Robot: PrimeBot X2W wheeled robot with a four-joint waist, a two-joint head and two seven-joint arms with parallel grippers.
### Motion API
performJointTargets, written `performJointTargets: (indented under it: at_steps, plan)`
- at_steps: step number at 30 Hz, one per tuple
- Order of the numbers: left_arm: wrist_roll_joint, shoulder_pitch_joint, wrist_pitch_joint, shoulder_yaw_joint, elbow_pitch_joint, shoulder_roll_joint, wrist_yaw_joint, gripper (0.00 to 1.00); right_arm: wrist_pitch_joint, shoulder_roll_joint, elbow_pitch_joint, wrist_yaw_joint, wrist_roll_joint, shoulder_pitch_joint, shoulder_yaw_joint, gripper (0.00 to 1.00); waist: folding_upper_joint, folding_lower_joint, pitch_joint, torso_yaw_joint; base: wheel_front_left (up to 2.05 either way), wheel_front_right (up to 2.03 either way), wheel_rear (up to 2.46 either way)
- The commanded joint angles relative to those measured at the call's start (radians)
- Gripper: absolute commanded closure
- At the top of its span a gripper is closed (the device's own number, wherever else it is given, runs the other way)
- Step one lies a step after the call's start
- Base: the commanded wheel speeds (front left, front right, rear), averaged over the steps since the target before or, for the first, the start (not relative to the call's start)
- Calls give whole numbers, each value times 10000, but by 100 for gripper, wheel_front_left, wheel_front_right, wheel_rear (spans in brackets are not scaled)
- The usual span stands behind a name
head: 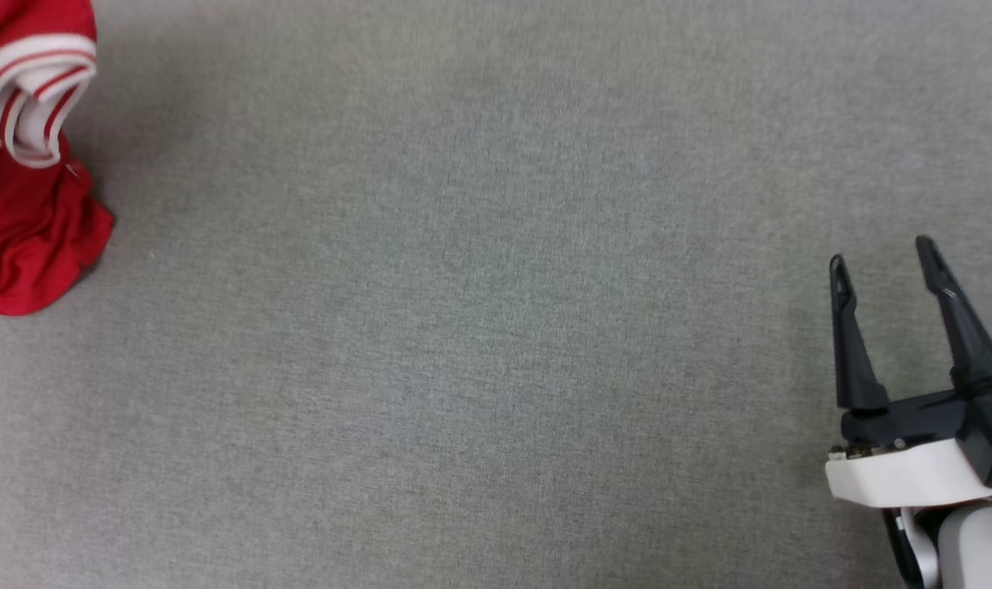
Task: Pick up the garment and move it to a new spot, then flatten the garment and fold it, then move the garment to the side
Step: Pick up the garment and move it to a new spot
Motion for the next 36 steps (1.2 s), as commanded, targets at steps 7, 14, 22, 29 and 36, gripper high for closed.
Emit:
performJointTargets:
  at_steps: [7,14,22,29,36]
  plan:
    - [467,-995,254,-909,-1564,-66,2,100,-21,326,167,-7,134,379,87,0,0,0,-1328,-416,0,0,0]
    - [794,-1845,869,-1846,-3039,-678,2,100,-21,508,259,-7,221,612,196,0,0,0,-2027,-1224,0,0,0]
    - [866,-2531,1453,-3129,-4102,-1987,2,100,-21,609,318,-5,350,697,145,0,0,0,-2182,-2325,0,0,0]
    - [801,-2021,1669,-5006,-4357,-2973,2,100,-21,617,372,-5,717,656,201,0,0,0,-1986,-2939,0,0,0]
    - [573,-974,1470,-7228,-3742,-3530,2,100,-21,615,401,-5,862,383,273,0,0,0,-1640,-3281,0,0,0]
